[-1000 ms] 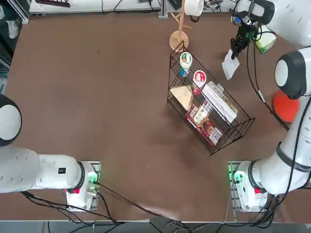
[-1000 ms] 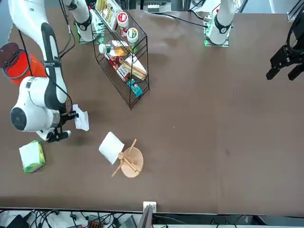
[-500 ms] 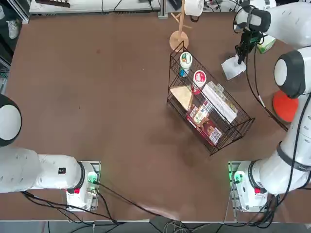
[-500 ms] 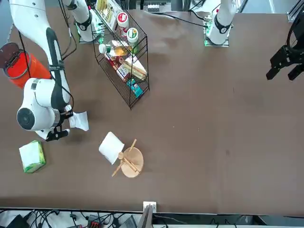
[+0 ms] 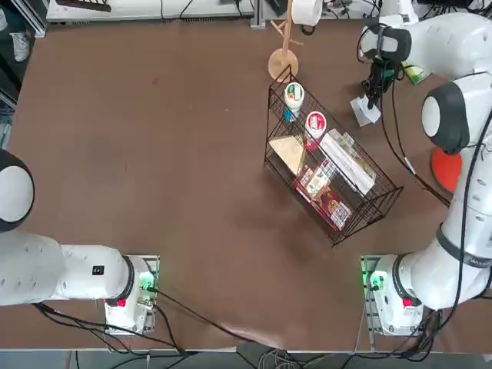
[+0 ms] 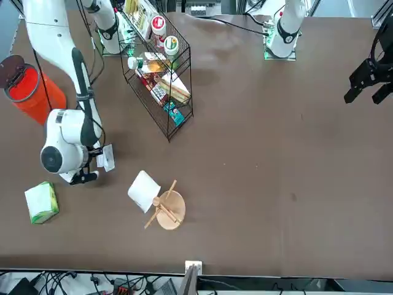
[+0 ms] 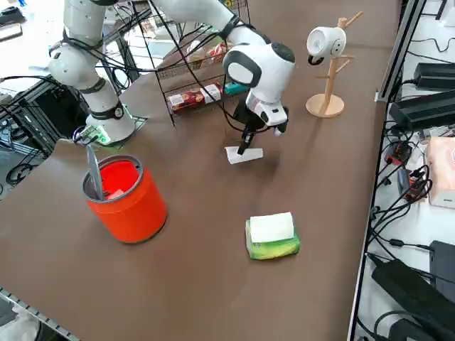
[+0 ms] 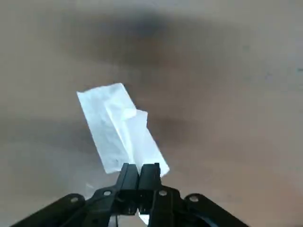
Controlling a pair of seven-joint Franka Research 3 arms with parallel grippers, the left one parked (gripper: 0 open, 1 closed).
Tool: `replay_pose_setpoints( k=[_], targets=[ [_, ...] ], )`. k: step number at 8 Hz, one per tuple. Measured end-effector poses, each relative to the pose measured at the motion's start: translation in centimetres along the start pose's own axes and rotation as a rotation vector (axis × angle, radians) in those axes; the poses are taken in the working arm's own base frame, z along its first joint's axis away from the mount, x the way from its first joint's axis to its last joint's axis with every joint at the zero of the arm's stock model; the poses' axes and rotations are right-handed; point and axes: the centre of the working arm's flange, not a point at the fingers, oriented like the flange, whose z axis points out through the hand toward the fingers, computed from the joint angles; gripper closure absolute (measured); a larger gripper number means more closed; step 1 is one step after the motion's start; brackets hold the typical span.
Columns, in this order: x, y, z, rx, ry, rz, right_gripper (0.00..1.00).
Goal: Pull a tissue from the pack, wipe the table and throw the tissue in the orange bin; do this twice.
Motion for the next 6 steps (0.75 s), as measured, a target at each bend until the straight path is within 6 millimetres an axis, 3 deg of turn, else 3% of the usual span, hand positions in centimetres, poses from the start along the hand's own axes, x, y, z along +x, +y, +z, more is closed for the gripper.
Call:
replay_pose_setpoints(
  k=[2,6],
  targets=[
    [0.2,-1.2,0.2,-0.009,0.015,0.024,0.99],
    [-0.2,-2.7,2.4,-0.017,0.016,0.074,0.99]
  ],
)
